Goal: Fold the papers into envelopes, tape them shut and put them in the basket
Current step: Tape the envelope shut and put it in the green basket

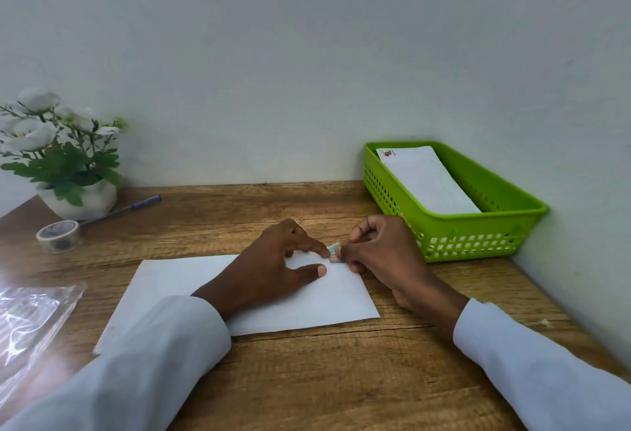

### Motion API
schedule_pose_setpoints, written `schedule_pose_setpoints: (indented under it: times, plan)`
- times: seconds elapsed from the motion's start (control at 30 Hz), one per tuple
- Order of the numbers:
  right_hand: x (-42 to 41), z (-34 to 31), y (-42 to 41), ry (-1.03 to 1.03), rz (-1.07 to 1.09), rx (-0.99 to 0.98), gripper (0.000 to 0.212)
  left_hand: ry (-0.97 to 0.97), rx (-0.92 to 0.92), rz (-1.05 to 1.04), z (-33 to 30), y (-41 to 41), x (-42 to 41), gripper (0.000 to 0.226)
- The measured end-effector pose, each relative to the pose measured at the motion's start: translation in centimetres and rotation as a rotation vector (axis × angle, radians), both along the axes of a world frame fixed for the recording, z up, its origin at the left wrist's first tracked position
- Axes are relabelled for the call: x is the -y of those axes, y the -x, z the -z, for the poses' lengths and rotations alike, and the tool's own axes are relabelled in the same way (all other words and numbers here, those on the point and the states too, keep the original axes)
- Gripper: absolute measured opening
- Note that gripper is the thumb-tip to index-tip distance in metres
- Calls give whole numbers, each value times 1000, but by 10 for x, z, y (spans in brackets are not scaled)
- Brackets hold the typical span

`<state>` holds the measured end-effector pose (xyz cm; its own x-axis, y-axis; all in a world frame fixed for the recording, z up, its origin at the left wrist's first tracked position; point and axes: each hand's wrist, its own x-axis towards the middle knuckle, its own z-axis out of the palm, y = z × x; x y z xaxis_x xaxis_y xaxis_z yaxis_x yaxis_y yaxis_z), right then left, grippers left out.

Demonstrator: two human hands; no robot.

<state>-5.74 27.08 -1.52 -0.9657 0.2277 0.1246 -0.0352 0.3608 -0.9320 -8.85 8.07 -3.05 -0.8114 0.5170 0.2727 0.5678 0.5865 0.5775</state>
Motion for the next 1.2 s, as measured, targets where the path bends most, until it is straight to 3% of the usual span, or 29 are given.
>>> schedule_pose_setpoints:
  times: [0.27, 0.5, 0.6, 0.8, 1.2]
  plan:
    - [1, 2, -4, -172, 1, -65, 25, 16, -12, -6, 2, 2, -1, 24]
    - [-1, -1, -5, -143, -23, 2, 39, -14, -23, -113, 3, 2, -13, 22]
    - [-3, -1, -6, -143, -55, -8, 34, -27, -6, -165, 4, 1, -17, 23]
    - [-5, -5, -6, -420, -158, -33, 13, -6, 11, -192, 4, 2, -19, 30]
    - [-9, -10, -14, -685, -221, -41, 19, 12, -32, -239, 3, -3, -22, 35]
